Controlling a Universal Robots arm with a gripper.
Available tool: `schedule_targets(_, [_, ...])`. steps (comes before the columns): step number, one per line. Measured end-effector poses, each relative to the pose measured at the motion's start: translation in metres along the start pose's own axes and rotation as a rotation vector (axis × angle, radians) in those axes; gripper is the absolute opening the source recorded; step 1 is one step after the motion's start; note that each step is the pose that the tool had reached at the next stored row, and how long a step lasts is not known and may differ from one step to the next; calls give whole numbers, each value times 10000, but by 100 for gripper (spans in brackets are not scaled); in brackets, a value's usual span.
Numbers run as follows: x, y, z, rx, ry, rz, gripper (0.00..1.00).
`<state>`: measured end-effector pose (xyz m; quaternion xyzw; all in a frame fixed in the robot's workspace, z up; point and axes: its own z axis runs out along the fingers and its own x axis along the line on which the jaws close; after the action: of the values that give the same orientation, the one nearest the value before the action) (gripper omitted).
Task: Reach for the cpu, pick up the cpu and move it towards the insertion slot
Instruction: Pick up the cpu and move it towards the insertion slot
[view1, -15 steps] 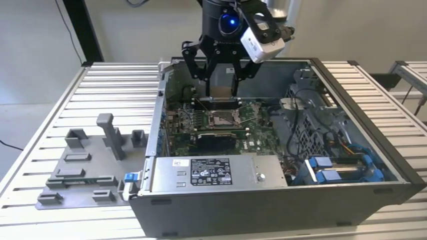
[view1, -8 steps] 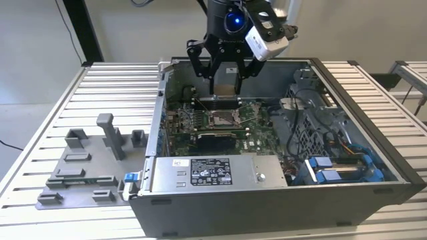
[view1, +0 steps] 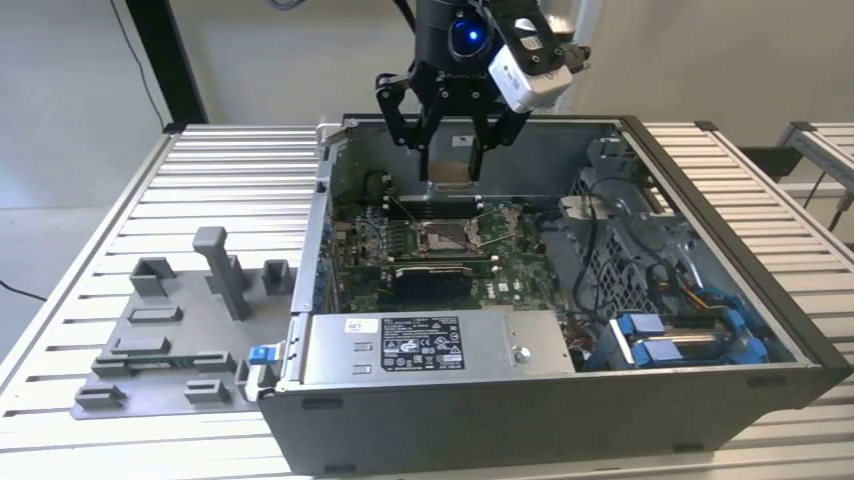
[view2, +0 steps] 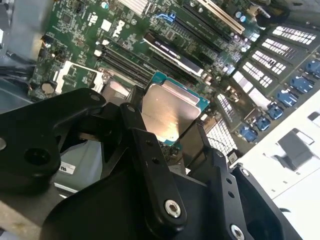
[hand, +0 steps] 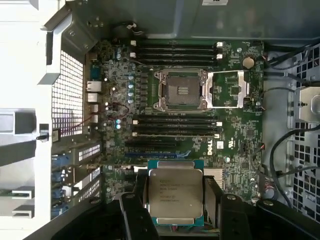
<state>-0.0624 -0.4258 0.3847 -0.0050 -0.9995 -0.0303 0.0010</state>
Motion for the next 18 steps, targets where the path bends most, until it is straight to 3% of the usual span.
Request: schedule_targets(18, [-90,355,59,0,-2,43,0])
